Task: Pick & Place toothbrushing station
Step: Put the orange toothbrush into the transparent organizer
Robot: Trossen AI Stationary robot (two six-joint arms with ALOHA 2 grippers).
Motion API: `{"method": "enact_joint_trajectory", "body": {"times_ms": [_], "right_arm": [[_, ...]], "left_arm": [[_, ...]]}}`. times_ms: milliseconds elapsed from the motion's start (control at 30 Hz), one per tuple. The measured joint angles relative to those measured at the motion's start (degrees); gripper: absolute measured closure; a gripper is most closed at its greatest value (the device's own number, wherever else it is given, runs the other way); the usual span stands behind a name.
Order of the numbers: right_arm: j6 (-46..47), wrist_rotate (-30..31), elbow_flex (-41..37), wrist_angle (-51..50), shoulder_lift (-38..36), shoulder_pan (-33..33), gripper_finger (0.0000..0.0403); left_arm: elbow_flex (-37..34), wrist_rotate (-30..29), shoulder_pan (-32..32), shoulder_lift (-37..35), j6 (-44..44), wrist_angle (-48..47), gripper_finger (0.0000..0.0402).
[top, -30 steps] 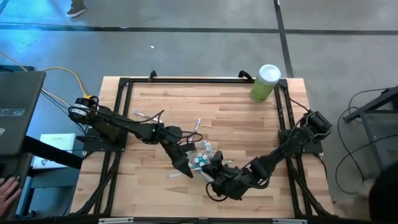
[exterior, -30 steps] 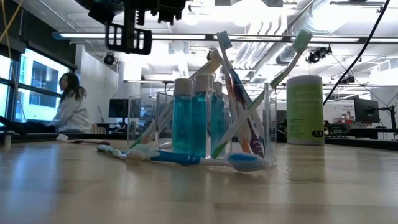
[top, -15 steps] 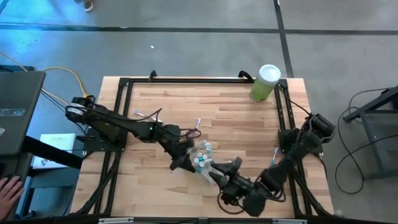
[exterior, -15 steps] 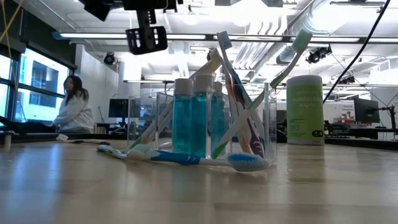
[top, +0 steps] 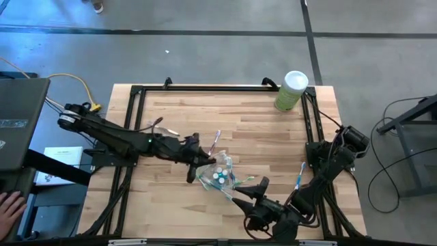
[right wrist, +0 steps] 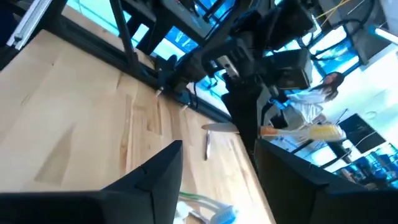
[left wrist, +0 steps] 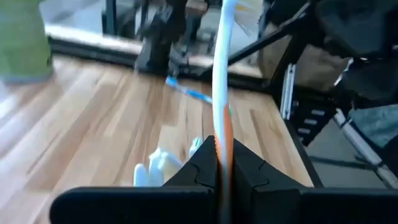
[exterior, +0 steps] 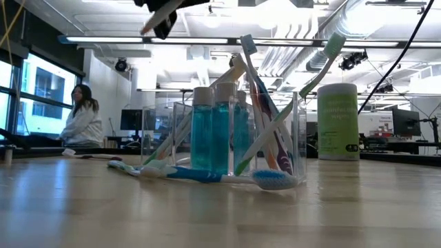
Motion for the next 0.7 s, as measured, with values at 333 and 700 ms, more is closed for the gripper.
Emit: {"method": "enact_joint_trajectory", "body": {"times_ms": [333,700], "right_arm": [[10.12,-1.37,0.0,-7.88,0.0,-0.15,0.022],[15.17,-2.05,0.0,-7.9,0.0,-1.53,0.022]], "left_arm": [[-23.33,0.92,0.42,2.46,7.93,47.96,0.0396],[-24.99,13.77,6.47,18.08,5.84,69.9,0.0395]]}}
